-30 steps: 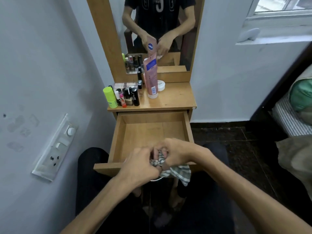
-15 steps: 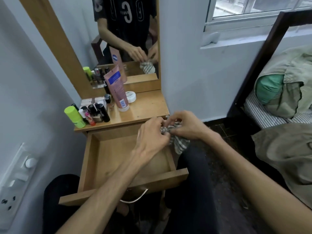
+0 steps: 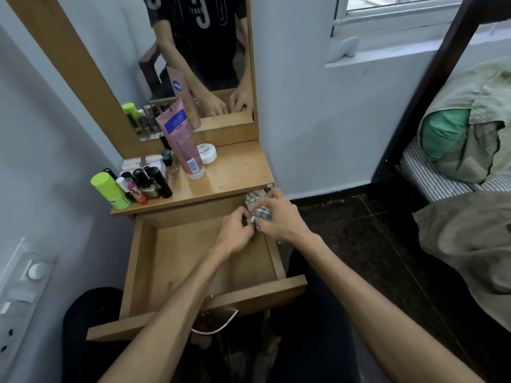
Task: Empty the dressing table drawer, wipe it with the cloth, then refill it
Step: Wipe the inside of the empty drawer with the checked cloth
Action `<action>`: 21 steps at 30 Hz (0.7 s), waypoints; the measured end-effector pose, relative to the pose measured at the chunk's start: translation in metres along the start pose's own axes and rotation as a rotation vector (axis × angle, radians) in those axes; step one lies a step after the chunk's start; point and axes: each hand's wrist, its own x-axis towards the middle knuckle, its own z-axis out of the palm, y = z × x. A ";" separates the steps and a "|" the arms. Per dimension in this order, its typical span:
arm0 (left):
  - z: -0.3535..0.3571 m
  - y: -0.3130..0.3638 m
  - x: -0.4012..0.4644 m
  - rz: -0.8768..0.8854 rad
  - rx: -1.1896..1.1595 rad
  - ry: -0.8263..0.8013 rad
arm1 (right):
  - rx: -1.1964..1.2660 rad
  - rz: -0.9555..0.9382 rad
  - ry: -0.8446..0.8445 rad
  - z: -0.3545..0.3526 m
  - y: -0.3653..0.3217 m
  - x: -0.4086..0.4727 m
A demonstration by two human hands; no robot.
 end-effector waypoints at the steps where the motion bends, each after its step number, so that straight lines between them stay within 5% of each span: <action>1: -0.001 -0.004 -0.003 -0.057 -0.065 -0.063 | -0.071 -0.016 -0.049 -0.004 -0.004 -0.003; 5: -0.005 -0.015 -0.030 -0.143 -0.178 -0.305 | -0.357 -0.072 -0.249 -0.009 -0.022 -0.024; 10: -0.014 0.001 -0.072 -0.120 -0.056 -0.545 | -0.422 0.050 -0.487 -0.020 -0.038 -0.042; 21: -0.056 0.053 -0.118 0.325 0.153 -0.291 | -0.159 0.032 -0.320 -0.091 -0.082 -0.128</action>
